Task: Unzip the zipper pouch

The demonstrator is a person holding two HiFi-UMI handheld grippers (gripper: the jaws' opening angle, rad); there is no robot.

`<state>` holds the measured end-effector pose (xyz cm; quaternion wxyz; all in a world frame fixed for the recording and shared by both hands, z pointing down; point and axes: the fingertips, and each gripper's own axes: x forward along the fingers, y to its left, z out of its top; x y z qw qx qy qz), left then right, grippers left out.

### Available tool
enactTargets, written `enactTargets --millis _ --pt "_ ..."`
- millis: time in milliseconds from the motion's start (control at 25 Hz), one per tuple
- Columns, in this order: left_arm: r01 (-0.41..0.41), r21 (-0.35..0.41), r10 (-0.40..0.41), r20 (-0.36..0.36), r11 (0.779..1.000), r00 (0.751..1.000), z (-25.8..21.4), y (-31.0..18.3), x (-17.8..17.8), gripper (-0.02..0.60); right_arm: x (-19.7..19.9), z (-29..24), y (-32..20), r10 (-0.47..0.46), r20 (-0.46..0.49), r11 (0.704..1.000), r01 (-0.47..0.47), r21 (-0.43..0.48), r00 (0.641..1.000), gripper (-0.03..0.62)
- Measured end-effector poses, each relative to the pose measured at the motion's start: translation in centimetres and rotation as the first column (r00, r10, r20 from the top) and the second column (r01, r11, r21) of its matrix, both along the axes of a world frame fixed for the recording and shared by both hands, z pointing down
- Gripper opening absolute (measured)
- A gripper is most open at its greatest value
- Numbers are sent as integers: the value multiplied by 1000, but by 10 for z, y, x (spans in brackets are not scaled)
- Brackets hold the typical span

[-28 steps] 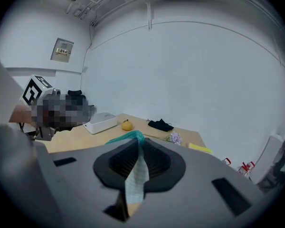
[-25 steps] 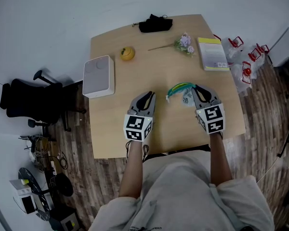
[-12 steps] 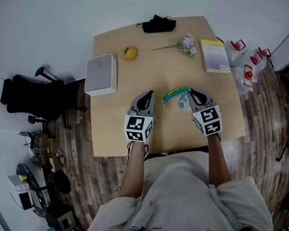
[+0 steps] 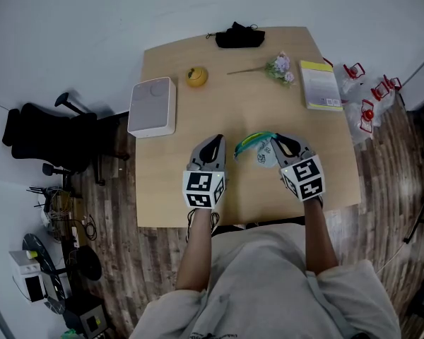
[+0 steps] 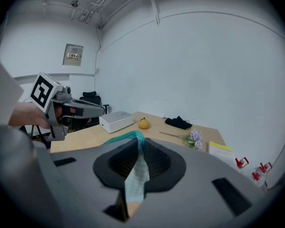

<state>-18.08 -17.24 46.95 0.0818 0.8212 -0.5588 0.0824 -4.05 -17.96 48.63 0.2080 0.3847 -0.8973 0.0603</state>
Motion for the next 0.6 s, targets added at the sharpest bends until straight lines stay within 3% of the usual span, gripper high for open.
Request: enactTargets --millis 120,600 --pt "12 -9 -12 28 1000 1000 6 -1 -3 21 -2 0 0 -11 3 1000 11 1 1000 44" --pt "7 -13 -7 6 1000 1000 12 -4 0 21 6 -4 -7 -12 -27 1000 12 12 1000 43"
